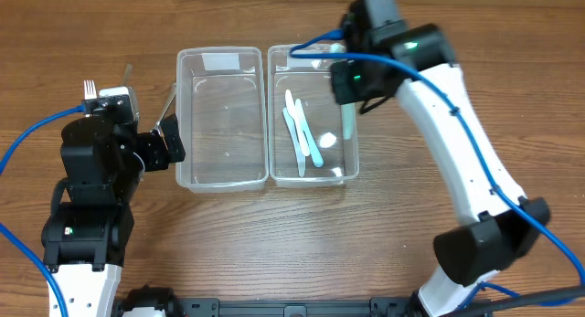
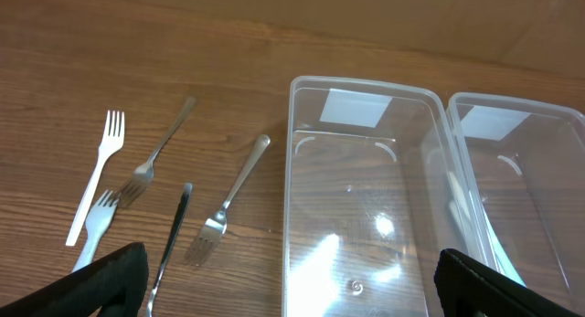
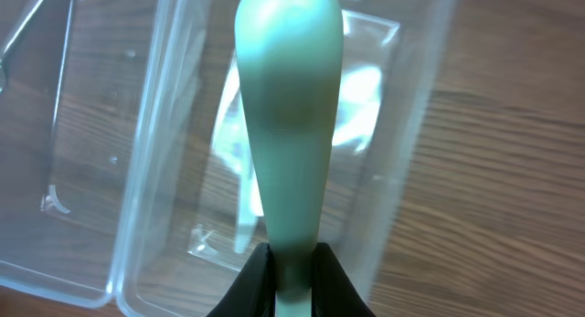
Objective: Pack container
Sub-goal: 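Place the light-blue spoon into the right container and release, then move the right gripper over the yellow knife and grasp it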
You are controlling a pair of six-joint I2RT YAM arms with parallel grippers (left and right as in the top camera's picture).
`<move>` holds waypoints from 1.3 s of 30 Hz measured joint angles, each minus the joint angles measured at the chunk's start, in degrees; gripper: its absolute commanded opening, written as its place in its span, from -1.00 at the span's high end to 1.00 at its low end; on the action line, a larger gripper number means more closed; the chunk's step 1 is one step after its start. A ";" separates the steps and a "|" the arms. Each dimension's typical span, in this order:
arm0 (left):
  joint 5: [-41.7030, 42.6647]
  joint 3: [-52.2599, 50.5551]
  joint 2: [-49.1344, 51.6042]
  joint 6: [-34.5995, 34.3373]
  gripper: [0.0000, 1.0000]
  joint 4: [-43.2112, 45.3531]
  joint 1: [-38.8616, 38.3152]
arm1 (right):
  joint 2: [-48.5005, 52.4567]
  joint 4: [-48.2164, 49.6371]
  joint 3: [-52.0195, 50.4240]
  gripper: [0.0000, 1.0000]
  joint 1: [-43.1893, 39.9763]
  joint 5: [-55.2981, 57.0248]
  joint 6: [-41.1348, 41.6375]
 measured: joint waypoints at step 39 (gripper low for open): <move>0.00 0.00 0.00 0.00 -1.00 -0.04 0.00 | 4.74 -11.04 18.80 -1.00 -45.22 2.40 -10.82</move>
